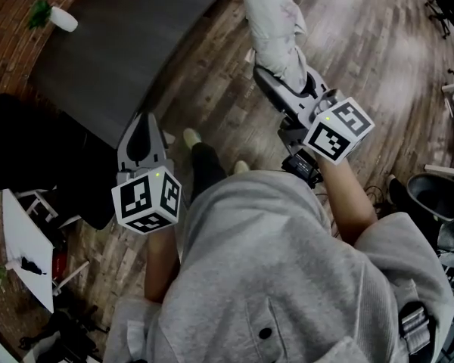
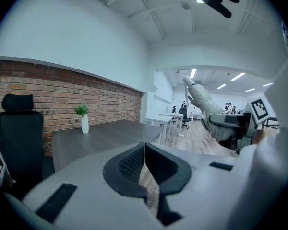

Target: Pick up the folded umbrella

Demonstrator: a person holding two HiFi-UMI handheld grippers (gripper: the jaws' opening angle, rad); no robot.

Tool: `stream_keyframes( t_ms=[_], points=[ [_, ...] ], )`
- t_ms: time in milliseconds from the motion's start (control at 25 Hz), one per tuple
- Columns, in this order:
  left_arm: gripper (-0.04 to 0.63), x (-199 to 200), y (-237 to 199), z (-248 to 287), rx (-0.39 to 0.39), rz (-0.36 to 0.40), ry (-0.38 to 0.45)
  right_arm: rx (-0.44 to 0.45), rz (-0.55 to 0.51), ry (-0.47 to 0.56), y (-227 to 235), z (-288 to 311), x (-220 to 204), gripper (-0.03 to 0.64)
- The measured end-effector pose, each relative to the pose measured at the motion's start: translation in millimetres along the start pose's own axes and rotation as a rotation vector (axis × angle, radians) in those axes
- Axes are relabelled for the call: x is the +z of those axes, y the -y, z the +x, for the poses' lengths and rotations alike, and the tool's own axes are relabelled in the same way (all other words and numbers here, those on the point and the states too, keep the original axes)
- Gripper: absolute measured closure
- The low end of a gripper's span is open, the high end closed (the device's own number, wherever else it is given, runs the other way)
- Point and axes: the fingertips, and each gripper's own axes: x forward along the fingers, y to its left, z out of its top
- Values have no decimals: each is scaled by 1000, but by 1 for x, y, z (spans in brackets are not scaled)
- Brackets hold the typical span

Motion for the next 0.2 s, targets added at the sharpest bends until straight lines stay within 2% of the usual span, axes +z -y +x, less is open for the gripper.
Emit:
stream_keyframes(
  t_ms=[200],
  points=[
    [580,3,-4,17,-1,-8,-14,3,9,-5,9,14,3,416]
  ],
)
